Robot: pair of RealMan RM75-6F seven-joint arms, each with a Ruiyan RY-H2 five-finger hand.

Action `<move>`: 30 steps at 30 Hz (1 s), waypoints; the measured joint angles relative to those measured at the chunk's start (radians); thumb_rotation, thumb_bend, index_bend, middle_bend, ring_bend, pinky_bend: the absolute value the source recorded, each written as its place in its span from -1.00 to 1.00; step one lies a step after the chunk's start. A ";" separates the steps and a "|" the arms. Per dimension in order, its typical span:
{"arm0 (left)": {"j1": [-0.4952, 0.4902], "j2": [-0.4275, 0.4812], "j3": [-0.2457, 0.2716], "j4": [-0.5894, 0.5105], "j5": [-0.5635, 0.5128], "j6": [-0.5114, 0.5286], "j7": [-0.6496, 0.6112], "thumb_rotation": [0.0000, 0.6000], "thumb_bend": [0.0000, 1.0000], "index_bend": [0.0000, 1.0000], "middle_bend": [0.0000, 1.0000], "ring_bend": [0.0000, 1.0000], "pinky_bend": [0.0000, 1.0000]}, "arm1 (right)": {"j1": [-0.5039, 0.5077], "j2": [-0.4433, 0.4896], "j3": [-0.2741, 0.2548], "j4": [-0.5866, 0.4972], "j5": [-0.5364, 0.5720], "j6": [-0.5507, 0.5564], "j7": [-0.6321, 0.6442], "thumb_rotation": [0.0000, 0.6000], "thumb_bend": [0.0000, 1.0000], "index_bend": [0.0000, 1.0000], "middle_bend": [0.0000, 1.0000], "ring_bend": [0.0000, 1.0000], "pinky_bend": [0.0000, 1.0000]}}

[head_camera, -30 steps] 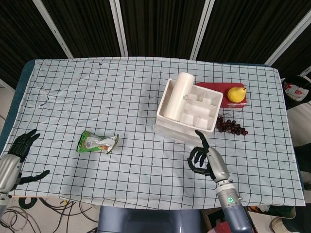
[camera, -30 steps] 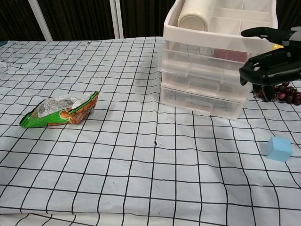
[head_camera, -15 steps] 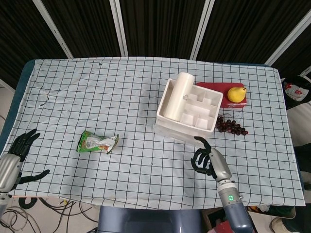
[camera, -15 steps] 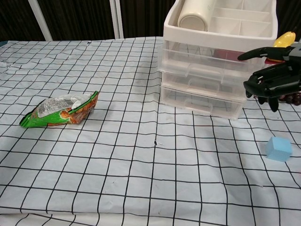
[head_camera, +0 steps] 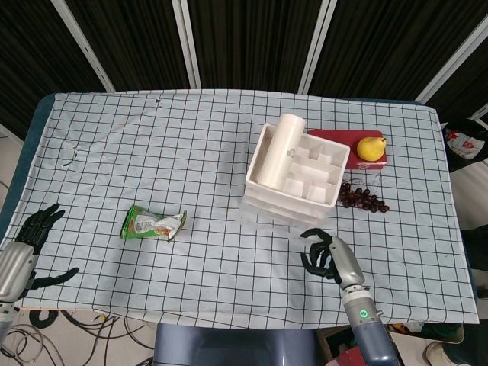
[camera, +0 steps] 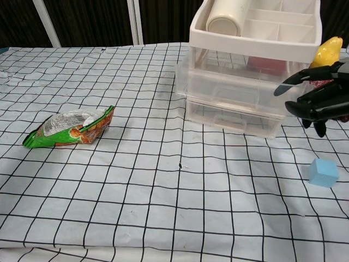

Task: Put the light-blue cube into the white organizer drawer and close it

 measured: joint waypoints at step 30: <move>0.001 0.004 0.004 -0.005 0.002 -0.002 0.009 1.00 -0.96 -1.00 -1.00 -1.00 -1.00 | -0.113 0.187 -0.119 -0.092 -0.217 0.050 0.062 1.00 -0.29 -1.00 0.14 0.19 0.29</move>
